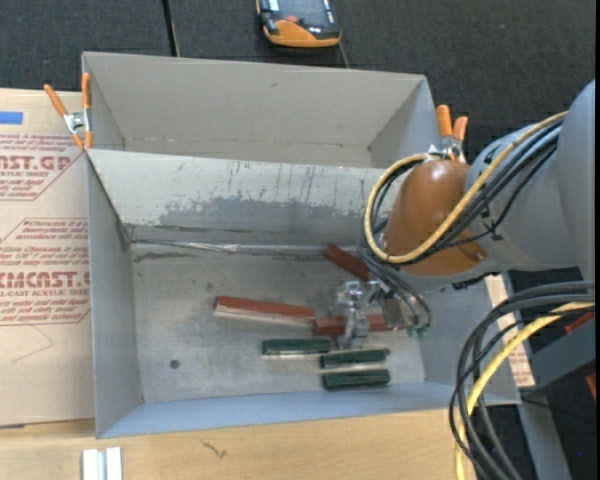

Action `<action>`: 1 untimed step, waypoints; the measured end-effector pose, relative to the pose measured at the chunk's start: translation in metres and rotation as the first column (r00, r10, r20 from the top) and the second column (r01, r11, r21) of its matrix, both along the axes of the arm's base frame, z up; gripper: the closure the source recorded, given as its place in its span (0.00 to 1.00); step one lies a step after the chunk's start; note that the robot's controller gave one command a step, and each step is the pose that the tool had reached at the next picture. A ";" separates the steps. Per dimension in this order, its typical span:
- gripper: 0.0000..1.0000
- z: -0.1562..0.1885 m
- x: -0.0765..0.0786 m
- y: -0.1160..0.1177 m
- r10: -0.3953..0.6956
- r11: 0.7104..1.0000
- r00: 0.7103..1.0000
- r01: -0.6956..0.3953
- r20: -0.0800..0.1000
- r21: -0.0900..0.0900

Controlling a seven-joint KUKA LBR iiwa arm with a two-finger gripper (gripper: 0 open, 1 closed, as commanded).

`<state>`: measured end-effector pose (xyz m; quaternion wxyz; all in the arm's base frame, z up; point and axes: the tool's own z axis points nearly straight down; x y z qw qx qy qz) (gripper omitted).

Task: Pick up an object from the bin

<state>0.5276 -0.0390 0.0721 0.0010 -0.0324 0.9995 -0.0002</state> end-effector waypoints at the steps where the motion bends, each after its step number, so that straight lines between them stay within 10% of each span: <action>1: 1.00 0.009 -0.003 0.000 0.000 1.000 1.000 0.000 -0.010 0.001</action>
Offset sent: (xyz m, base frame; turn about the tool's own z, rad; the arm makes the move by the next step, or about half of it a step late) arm -0.0001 0.0000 0.0013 0.0000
